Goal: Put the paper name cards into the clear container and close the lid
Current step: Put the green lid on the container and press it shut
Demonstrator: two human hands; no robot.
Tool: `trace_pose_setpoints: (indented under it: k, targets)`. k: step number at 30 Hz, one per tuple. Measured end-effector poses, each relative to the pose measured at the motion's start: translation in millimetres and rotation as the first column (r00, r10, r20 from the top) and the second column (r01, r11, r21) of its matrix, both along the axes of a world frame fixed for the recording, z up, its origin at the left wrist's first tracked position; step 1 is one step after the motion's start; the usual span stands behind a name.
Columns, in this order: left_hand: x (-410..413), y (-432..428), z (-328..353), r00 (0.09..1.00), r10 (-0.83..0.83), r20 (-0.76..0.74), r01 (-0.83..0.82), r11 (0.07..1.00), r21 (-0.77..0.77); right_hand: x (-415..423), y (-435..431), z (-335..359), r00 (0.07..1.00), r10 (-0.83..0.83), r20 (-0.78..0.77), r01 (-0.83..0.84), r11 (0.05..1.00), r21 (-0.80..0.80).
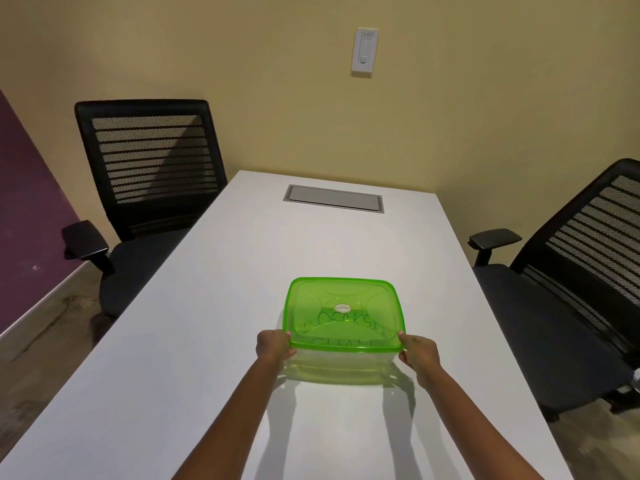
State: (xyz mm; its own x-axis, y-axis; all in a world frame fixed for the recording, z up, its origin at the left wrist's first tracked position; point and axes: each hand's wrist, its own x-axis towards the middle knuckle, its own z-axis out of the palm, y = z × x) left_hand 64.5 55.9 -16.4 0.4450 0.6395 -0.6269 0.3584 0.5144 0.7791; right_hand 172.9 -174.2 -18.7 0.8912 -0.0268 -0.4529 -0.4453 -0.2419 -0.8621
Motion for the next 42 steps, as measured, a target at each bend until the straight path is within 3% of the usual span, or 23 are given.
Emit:
trace_pose_setpoints:
  k: [5,8,10,17,29,36,42]
  targets:
    - [-2,-20,-6,0.999,0.045,0.004,-0.044,0.999,-0.009,-7,-5,4,0.99,-0.051,-0.13,0.079,0.973,0.216]
    - [-6,-44,-4,0.979,0.185,0.086,-0.171,0.974,-0.151,-8,-4,9,0.984,-0.075,-0.165,0.117,0.956,0.268]
    - [-3,-61,-3,0.976,0.182,0.119,-0.154,0.965,-0.214,-8,-2,11,0.983,-0.088,-0.163,0.128,0.959,0.254]
    - [21,-125,13,0.981,-0.051,0.188,0.118,0.925,-0.362,-2,-2,4,0.981,-0.105,-0.16,0.131,0.977,0.165]
    - [39,-147,13,0.995,0.0,0.098,0.028,0.958,-0.286,6,3,3,0.981,-0.118,-0.151,0.119,0.993,-0.005]
    - [34,-144,16,0.989,-0.065,0.131,0.108,0.932,-0.347,10,4,4,0.995,-0.029,-0.097,0.019,0.995,-0.095]
    - [33,-145,19,0.987,-0.066,0.147,0.113,0.934,-0.338,15,3,7,0.991,-0.038,-0.127,0.031,0.998,-0.054]
